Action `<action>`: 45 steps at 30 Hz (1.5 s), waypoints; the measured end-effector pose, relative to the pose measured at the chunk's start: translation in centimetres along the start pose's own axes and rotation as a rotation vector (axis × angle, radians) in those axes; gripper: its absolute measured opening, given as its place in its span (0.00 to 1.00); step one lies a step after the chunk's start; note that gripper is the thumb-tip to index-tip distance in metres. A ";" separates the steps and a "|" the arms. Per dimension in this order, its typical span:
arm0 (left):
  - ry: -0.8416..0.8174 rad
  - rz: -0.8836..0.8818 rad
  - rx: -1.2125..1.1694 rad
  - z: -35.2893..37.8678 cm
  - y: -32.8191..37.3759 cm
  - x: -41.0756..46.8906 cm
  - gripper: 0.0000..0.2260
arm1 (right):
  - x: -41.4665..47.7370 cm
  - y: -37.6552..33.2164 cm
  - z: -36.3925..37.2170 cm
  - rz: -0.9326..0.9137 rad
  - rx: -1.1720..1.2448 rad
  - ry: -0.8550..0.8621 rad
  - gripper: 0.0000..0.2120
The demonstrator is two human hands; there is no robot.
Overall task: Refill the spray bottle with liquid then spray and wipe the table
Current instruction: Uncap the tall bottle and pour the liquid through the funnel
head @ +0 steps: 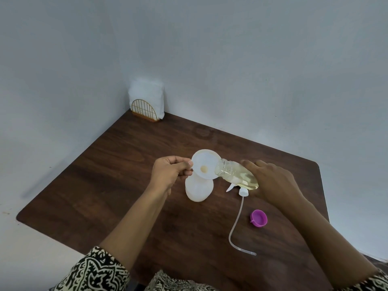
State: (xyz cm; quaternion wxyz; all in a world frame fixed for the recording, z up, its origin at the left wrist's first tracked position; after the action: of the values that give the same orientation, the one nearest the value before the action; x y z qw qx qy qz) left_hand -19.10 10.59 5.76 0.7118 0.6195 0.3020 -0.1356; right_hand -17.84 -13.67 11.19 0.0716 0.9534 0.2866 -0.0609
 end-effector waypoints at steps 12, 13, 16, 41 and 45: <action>0.026 0.004 0.020 -0.2 0.0 -0.1 0.01 | 0.1 -0.1 -0.1 0.001 -0.007 -0.014 0.36; 0.027 0.004 0.019 -0.2 0.0 -0.1 0.01 | 0.1 -0.1 -0.1 0.001 -0.009 -0.016 0.36; 0.036 0.001 0.028 -0.2 -0.1 -0.1 0.01 | 0.1 -0.1 -0.1 -0.002 -0.016 -0.022 0.36; 0.031 -0.007 0.017 -0.1 0.0 -0.1 0.01 | 0.2 0.0 -0.2 -0.014 -0.020 -0.002 0.36; 0.033 -0.006 0.023 -0.2 0.0 -0.1 0.01 | 0.2 -0.1 -0.3 -0.014 -0.013 0.000 0.36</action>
State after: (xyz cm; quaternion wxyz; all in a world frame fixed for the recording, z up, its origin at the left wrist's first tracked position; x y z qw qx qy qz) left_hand -19.28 10.75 5.82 0.6991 0.6288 0.3140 -0.1312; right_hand -17.70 -13.45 11.45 0.0775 0.9509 0.2936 -0.0595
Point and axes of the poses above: each hand's wrist, its own x-axis towards the middle knuckle, its own z-axis out of the palm, y = z × x, the point moved 6 cm from there along x, towards the middle knuckle, and after that the axes turned 14 degrees about -z, right-handed, at the moved point
